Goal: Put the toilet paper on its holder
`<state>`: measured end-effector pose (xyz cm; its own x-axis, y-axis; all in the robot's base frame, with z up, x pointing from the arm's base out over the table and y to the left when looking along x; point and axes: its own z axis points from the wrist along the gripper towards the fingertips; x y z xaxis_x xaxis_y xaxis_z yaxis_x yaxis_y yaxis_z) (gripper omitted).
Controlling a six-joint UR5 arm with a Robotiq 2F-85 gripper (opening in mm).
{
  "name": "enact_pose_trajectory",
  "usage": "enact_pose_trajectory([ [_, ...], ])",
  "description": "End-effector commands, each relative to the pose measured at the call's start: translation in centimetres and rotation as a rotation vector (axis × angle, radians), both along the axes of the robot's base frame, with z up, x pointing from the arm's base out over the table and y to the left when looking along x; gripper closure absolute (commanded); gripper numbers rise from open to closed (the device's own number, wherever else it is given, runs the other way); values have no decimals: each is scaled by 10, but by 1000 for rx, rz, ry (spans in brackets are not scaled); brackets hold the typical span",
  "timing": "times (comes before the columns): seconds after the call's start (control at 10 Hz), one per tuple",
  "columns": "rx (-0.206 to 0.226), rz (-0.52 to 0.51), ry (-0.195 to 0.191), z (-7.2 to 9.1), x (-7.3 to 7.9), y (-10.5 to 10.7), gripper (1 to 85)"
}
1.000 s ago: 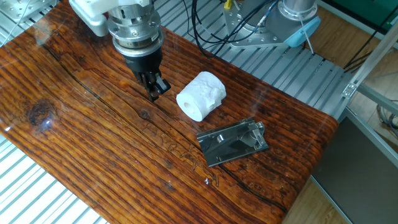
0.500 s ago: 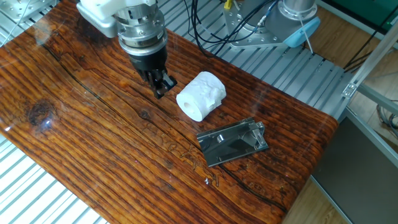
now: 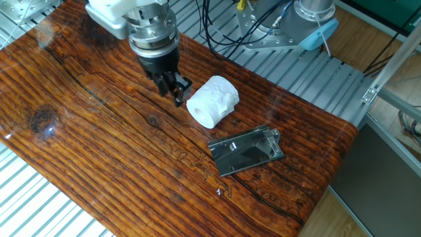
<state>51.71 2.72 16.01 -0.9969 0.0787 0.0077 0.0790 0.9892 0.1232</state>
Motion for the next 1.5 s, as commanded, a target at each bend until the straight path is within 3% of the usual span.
enact_pose_trajectory([
  [0.0,15,3,-2,0,-1,2,90],
  [0.5,-44,22,7,-1,-3,-13,123],
  [0.8,-26,-24,4,0,-1,-9,220],
  [0.9,-5,-70,10,0,-1,-3,297],
  [1.0,15,-109,15,1,-1,2,493],
  [1.1,9,-162,12,1,1,0,820],
  [1.3,-5,-182,-10,0,7,-4,847],
  [1.4,33,-182,-19,2,11,6,847],
])
